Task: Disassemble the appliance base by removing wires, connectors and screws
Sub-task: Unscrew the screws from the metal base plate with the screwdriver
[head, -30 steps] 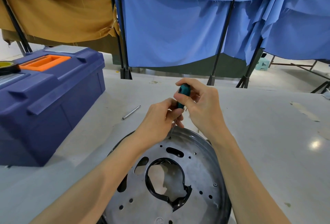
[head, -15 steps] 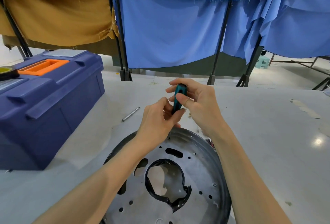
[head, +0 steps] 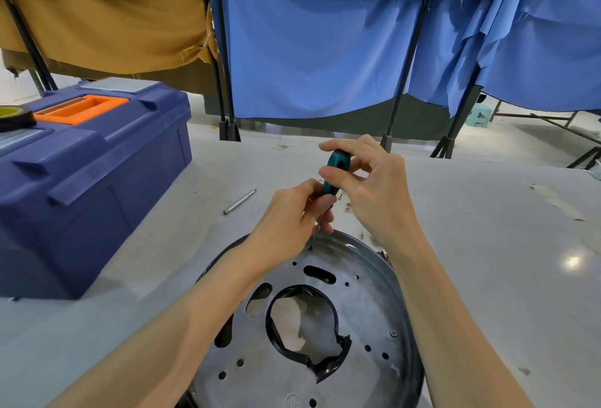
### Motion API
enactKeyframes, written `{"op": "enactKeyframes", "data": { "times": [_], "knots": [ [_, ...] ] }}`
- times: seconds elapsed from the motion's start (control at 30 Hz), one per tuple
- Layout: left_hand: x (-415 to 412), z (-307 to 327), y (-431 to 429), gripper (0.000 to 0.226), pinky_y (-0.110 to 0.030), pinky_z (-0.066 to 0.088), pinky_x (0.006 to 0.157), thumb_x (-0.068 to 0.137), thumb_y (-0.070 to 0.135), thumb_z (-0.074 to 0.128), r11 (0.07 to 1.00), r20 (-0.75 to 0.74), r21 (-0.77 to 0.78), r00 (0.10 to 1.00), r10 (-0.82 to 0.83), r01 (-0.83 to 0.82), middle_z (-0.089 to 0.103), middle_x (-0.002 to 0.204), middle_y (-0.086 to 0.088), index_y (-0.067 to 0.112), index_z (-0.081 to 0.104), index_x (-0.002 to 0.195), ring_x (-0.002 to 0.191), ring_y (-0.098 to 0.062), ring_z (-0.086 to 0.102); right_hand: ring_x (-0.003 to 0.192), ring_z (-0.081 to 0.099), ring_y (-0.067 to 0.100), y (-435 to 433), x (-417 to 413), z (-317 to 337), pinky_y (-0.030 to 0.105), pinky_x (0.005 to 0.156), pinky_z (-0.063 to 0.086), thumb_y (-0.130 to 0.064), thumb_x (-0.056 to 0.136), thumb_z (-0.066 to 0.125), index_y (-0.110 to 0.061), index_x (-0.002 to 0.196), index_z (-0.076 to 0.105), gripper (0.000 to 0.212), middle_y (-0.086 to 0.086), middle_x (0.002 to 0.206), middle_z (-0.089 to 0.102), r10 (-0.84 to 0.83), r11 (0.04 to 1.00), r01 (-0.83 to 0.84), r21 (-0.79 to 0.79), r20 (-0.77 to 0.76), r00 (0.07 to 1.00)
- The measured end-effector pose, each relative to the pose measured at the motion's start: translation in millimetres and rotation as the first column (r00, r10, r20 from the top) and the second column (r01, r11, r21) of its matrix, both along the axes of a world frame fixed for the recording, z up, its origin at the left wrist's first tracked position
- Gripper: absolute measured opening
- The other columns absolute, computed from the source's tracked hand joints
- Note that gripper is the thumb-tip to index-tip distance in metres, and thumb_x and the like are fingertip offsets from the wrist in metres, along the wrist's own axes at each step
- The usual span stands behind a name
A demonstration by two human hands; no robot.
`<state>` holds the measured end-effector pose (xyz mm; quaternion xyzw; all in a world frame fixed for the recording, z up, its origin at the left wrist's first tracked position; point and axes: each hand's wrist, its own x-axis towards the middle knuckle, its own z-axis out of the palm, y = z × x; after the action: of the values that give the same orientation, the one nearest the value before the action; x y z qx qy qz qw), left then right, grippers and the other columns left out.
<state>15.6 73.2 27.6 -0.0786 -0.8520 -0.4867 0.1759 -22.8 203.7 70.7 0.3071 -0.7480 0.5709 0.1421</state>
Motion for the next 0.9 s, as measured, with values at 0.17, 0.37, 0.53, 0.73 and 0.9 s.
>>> {"op": "enactKeyframes", "data": {
  "times": [0.17,0.37,0.53,0.73,0.9],
  "knots": [
    [1,-1,3,0.019,-0.035,0.059,0.066,0.089,0.030,0.067,0.994,-0.041,0.033,0.994,0.103,-0.101,0.068,0.074,0.003,0.025,0.049,0.083,0.060,-0.009,0.069,0.089,0.070,0.017,1,0,-2,0.031,0.088,0.057,0.019,0.084,0.051,-0.014,0.110,0.070,0.046,0.001,0.098,0.072,0.123,0.992,-0.121,-0.037,0.055,0.991],
    [1,1,2,0.031,-0.045,0.060,0.066,0.085,0.031,0.071,0.976,0.029,0.196,0.996,0.087,-0.091,0.068,0.074,-0.001,0.005,0.054,0.088,0.063,-0.018,0.072,0.098,0.060,0.006,-3,0,-1,0.019,0.086,0.053,-0.010,0.086,0.070,-0.021,0.112,0.070,0.029,-0.001,0.109,0.061,0.090,0.996,-0.090,0.001,0.044,0.995],
    [2,0,-3,0.020,-0.034,0.058,0.081,0.101,0.019,0.044,0.980,0.068,0.178,0.992,-0.102,0.089,0.069,0.081,0.001,0.013,0.059,0.113,0.080,-0.014,0.071,0.080,0.055,0.013,-2,0,0,0.026,0.081,0.054,-0.005,0.080,0.074,-0.021,0.109,0.072,0.033,-0.003,0.089,0.061,-0.008,0.999,0.008,-0.035,0.014,1.000],
    [0,0,0,0.008,-0.022,0.057,0.071,0.098,0.019,0.053,0.995,0.047,0.068,0.996,-0.072,0.069,0.074,0.076,0.003,0.017,0.055,0.090,0.072,-0.008,0.071,0.086,0.067,0.015,4,0,0,0.026,0.081,0.057,0.016,0.079,0.062,-0.012,0.096,0.074,0.035,0.001,0.086,0.070,0.054,0.996,-0.052,-0.070,0.027,0.998],
    [3,-1,-1,0.026,-0.032,0.059,0.074,0.094,0.025,0.060,0.990,-0.007,0.132,0.998,-0.056,0.056,0.073,0.074,-0.004,0.013,0.055,0.116,0.071,-0.016,0.072,0.092,0.068,0.014,4,-1,3,0.025,0.084,0.055,0.017,0.083,0.054,-0.014,0.105,0.071,0.042,0.003,0.093,0.072,0.194,0.980,-0.191,-0.055,0.057,0.979]
  ]
}}
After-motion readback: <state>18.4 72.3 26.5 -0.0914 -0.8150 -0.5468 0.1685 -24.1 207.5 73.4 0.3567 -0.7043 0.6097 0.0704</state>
